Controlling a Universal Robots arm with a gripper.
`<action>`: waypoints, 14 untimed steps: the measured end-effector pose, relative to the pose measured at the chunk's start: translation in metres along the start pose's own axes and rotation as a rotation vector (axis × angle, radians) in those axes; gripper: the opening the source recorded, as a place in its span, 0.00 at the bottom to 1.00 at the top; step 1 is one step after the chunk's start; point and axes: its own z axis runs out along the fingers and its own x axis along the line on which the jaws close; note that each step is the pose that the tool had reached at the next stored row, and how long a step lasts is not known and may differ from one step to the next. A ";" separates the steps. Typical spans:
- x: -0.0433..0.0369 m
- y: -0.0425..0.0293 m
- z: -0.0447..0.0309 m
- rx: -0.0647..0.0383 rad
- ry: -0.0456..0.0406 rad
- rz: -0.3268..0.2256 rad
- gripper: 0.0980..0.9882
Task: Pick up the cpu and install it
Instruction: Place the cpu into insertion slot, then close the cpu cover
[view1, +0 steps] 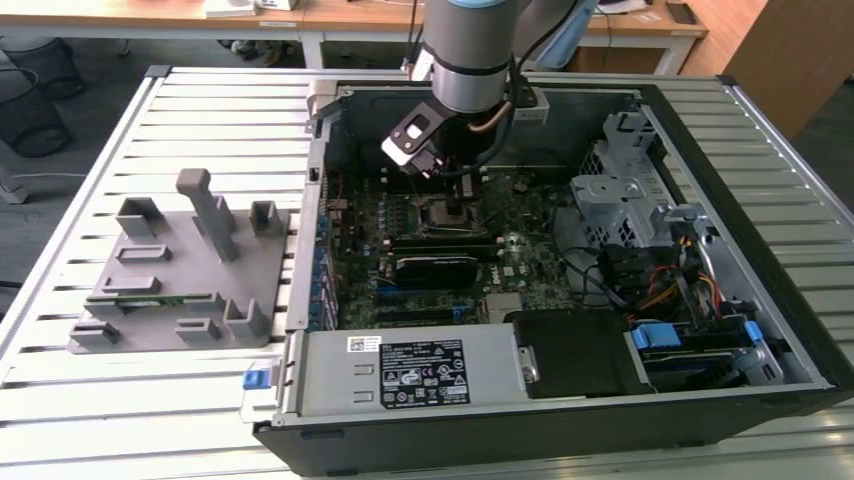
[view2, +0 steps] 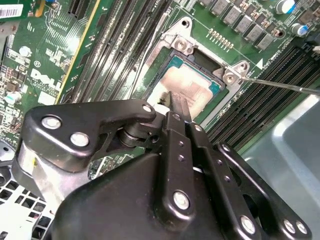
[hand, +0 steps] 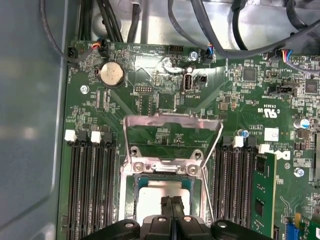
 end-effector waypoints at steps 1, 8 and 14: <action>0.0000 0.0005 0.0000 0.000 0.0000 0.000 0.01; -0.0001 0.0007 -0.0031 0.000 0.0000 0.000 0.01; -0.0001 0.0007 -0.0070 0.000 0.0001 0.000 0.01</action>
